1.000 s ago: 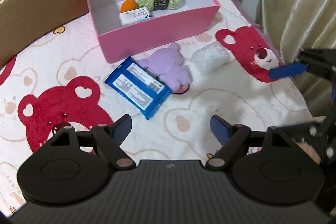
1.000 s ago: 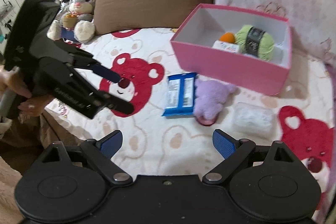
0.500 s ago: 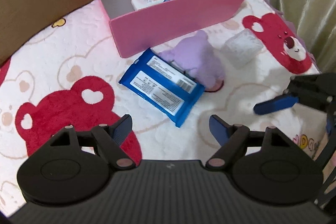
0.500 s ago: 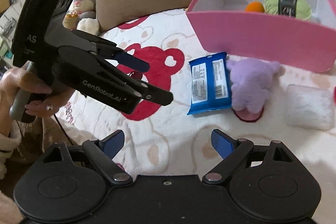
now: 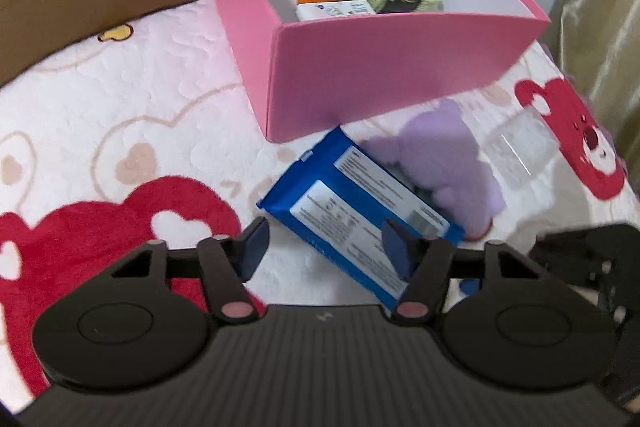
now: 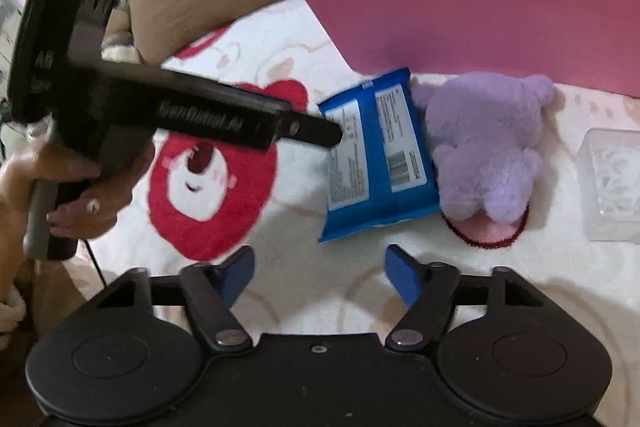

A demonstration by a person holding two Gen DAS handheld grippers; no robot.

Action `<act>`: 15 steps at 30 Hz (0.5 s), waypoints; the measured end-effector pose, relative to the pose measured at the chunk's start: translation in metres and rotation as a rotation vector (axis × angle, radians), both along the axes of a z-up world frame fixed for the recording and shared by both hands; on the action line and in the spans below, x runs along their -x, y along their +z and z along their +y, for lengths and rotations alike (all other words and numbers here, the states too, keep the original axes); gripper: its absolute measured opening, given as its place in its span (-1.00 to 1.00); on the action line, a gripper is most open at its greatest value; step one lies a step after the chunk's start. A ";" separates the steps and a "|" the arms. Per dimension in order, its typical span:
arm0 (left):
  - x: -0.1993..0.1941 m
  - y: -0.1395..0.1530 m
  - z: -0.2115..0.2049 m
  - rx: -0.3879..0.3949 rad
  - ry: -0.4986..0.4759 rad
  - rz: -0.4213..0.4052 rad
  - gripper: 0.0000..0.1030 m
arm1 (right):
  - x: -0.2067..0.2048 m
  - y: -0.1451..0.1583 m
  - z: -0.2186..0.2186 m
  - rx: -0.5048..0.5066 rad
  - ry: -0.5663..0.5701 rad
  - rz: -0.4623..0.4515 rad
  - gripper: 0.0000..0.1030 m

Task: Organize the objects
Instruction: 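Close the left tool on the blue wet-wipe pack edge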

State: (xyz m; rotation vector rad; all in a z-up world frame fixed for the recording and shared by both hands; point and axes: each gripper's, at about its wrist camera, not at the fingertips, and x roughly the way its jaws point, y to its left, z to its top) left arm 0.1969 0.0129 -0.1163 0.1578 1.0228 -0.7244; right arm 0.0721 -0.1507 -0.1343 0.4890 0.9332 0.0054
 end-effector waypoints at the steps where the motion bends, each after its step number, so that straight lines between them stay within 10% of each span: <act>1: -0.003 -0.005 0.001 0.013 0.007 -0.003 0.04 | -0.002 -0.004 0.002 0.007 0.006 0.012 0.27; 15: -0.041 -0.039 0.013 0.202 0.126 0.004 0.05 | -0.003 -0.015 -0.001 0.076 -0.012 -0.059 0.00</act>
